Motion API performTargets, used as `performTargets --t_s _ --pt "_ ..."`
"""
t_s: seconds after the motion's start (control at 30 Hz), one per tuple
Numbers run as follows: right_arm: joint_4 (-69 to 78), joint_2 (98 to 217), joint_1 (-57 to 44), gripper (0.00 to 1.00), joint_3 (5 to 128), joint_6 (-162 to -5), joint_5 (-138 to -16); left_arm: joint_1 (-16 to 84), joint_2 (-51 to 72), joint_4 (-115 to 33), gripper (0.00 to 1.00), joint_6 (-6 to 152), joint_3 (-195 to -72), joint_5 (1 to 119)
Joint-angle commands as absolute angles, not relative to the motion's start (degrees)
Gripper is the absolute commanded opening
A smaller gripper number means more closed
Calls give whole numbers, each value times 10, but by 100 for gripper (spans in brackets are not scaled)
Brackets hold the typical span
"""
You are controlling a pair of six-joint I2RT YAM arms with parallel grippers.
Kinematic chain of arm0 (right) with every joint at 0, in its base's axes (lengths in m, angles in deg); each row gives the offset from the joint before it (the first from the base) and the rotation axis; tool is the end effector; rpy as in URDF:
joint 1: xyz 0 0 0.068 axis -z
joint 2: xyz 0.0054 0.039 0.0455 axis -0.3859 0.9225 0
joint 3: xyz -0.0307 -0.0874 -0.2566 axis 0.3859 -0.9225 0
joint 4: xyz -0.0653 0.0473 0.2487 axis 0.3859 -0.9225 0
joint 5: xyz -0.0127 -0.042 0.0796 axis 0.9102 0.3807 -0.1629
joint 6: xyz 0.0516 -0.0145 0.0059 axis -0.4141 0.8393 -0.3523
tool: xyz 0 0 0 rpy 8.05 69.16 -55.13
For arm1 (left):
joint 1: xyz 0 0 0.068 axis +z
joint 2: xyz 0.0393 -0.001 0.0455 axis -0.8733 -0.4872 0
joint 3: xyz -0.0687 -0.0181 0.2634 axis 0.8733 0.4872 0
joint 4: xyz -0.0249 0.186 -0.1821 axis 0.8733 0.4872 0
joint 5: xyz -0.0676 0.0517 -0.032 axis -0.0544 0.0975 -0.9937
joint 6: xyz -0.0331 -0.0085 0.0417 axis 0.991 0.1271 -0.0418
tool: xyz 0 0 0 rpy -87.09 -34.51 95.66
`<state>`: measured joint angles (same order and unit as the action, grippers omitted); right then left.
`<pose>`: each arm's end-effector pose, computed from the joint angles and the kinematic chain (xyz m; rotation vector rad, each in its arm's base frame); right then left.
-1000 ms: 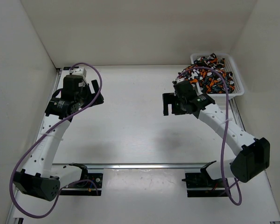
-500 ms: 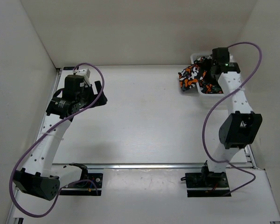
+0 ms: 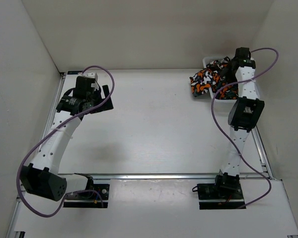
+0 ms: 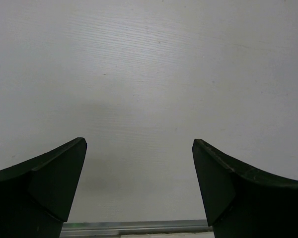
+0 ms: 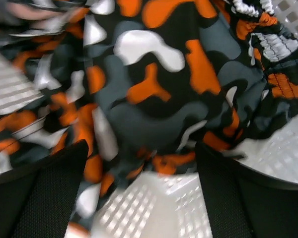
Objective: Fold and stack the shorts
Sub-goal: Grab the shorts from the pile
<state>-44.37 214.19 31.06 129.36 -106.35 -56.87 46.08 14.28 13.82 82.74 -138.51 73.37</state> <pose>0.5247 -0.0847 0.2736 0.8664 2.2329 -0.0862 0.2431 -0.0606 0.3659 -0.1812 2.3952 -0.1833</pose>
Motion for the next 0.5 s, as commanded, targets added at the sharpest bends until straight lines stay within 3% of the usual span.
performTargets --t_s 0.0,0.07,0.1,0.17,0.3,0.47 --pt "-431 2162 318 75 1326 -1083 -588 458 123 150 99 835 -1406 764" --pt "-425 2168 318 43 1326 -1088 -598 458 114 150 99 835 -1406 750" --pt "-420 2163 318 20 1326 -1088 -604 458 108 150 99 829 -1413 738" --pt "-420 2130 318 1 1319 -1088 -609 453 102 150 99 828 -1418 730" --pt "-408 2025 305 0 1295 -1069 -593 447 108 150 99 828 -1418 730" --pt "-360 1862 257 0 1287 -1011 -694 447 133 172 99 846 -1447 765"
